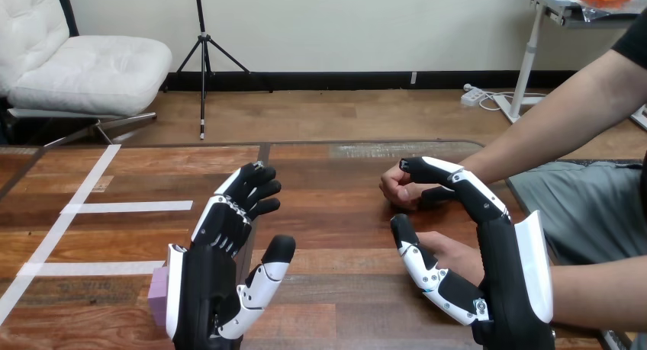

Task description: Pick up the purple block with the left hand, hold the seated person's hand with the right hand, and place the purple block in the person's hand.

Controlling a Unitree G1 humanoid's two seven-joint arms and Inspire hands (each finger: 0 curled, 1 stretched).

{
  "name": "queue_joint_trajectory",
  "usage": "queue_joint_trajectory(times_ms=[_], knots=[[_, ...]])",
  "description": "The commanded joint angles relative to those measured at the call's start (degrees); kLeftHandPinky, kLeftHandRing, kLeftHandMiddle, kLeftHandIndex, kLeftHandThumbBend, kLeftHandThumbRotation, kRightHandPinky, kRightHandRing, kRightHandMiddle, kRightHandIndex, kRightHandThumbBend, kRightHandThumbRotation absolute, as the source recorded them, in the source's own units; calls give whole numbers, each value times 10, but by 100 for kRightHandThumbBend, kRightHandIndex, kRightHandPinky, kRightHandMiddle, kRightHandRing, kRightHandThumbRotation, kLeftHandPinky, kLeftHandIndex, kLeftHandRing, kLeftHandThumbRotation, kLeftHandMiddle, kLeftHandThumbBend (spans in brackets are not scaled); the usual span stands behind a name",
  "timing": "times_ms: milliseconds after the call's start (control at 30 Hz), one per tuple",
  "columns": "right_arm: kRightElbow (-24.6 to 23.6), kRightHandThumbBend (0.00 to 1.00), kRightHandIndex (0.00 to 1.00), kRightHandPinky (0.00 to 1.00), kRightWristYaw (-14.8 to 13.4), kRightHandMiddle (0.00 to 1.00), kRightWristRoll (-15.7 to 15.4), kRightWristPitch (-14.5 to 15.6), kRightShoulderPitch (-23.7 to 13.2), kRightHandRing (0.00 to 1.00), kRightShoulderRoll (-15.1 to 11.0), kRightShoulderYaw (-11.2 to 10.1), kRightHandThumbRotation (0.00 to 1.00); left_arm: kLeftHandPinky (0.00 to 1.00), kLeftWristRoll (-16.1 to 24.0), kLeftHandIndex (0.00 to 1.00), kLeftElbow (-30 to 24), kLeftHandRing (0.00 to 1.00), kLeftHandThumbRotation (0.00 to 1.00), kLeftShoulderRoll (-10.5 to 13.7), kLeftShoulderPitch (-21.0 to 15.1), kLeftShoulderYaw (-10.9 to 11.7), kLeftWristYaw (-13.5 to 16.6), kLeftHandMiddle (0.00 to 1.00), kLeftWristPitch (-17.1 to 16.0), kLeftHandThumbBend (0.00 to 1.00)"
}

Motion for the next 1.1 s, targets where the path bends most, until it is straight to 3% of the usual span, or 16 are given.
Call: queue_joint_trajectory(times_ms=[0,1067], knots=[[-19,34,72,63,2,74,8,-7,-17,72,2,-5,18,72,6,80,-21,77,53,-48,-12,-3,4,79,-15,64],[-20,35,71,63,1,74,9,-9,-11,72,6,-4,16,71,13,79,-24,76,53,-48,-4,-4,9,79,-14,65]])
